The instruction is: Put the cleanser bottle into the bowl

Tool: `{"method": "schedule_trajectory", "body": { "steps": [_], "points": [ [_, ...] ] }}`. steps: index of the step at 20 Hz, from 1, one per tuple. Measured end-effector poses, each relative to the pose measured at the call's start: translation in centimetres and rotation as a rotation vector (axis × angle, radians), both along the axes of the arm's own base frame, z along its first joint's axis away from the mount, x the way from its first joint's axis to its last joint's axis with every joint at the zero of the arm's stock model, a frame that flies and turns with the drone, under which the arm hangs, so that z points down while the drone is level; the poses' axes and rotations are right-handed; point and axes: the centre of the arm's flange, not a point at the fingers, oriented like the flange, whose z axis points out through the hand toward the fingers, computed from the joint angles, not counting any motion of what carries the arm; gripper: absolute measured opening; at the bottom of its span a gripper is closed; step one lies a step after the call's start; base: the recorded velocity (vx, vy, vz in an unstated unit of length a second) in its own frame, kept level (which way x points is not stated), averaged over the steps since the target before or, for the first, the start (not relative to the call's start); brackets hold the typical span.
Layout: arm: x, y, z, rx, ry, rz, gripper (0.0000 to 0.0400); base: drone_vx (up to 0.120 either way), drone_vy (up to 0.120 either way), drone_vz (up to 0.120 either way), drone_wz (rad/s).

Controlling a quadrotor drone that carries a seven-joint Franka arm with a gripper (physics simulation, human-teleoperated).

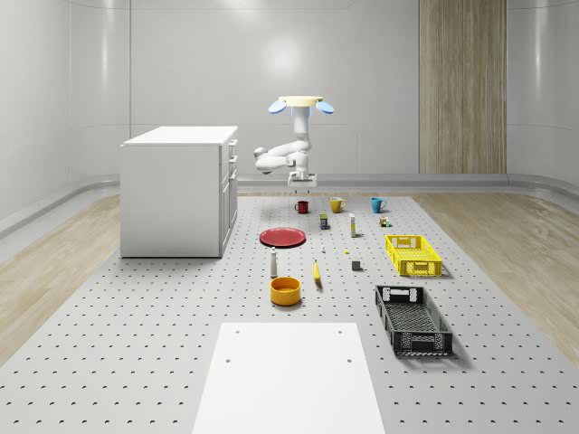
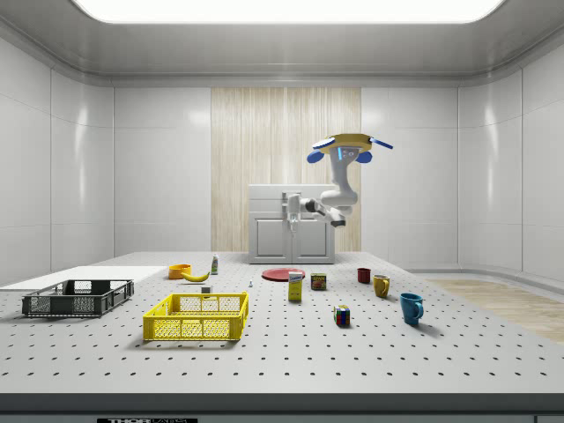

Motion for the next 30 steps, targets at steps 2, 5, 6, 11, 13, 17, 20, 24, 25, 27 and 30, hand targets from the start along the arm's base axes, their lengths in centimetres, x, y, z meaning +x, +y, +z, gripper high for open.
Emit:
{"method": "schedule_trajectory", "body": {
  "steps": [2, 5, 6, 11, 13, 17, 20, 24, 25, 27, 30],
  "points": [
    [0.00, 0.00, 0.00, 0.000, 0.000, 0.000, 0.0400, 0.120, 0.000, 0.000, 0.000],
    [0.00, 0.00, 0.00, 0.000, 0.000, 0.000, 0.0400, 0.120, 0.000, 0.000, 0.000],
    [0.00, 0.00, 0.00, 0.000, 0.000, 0.000, 0.0400, 0.120, 0.000, 0.000, 0.000],
    [0.00, 0.00, 0.00, 0.000, 0.000, 0.000, 0.0400, 0.120, 0.000, 0.000, 0.000],
    [0.00, 0.00, 0.00, 0.000, 0.000, 0.000, 0.0400, 0.120, 0.000, 0.000, 0.000],
    [0.00, 0.00, 0.00, 0.000, 0.000, 0.000, 0.0400, 0.120, 0.000, 0.000, 0.000],
    [0.00, 0.00, 0.00, 0.000, 0.000, 0.000, 0.0400, 0.120, -0.080, 0.000, 0.000],
    [0.00, 0.01, 0.00, 0.000, 0.000, 0.000, 0.0400, 0.120, 0.000, 0.000, 0.000],
    [0.00, 0.01, 0.00, 0.000, 0.000, 0.000, 0.0400, 0.120, 0.000, 0.000, 0.000],
    [0.00, 0.01, 0.00, 0.000, 0.000, 0.000, 0.0400, 0.120, 0.000, 0.000, 0.000],
    [0.00, 0.01, 0.00, 0.000, 0.000, 0.000, 0.0400, 0.120, 0.000, 0.000, 0.000]
  ]
}}
